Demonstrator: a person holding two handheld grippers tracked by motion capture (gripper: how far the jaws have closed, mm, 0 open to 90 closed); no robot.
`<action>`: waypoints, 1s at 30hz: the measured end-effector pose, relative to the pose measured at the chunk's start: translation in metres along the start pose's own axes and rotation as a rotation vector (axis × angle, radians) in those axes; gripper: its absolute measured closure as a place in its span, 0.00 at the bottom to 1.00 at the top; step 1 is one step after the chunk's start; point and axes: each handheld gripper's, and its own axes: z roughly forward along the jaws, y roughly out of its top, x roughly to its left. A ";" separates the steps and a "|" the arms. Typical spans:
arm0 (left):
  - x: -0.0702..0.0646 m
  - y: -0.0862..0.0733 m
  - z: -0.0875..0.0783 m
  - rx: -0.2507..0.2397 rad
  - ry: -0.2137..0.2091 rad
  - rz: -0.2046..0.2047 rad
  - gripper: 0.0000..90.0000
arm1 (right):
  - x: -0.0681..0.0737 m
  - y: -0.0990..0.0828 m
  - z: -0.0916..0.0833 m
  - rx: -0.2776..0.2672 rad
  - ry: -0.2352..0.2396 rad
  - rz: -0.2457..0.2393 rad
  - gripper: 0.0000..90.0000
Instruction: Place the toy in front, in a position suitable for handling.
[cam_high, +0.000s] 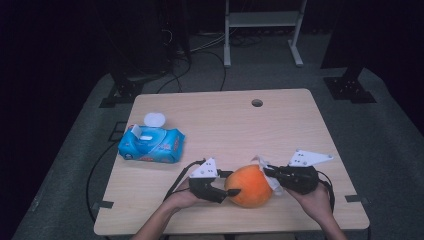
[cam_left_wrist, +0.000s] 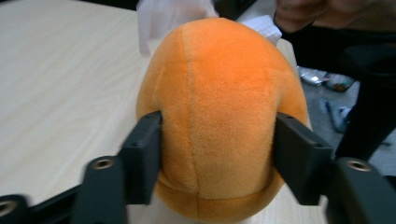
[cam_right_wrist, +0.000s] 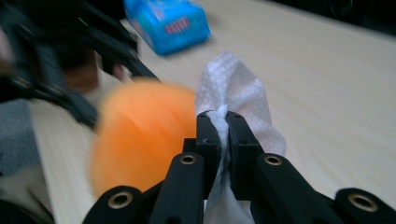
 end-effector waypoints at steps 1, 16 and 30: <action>-0.002 0.002 0.001 0.001 0.006 0.011 0.47 | 0.006 0.005 -0.002 -0.027 0.015 -0.013 0.94; -0.012 0.006 0.006 0.000 0.034 0.075 0.48 | 0.021 0.008 0.013 -0.028 0.042 -0.036 0.94; -0.005 0.002 0.005 -0.011 0.040 0.014 0.47 | 0.035 0.011 0.020 -0.031 0.045 -0.096 0.94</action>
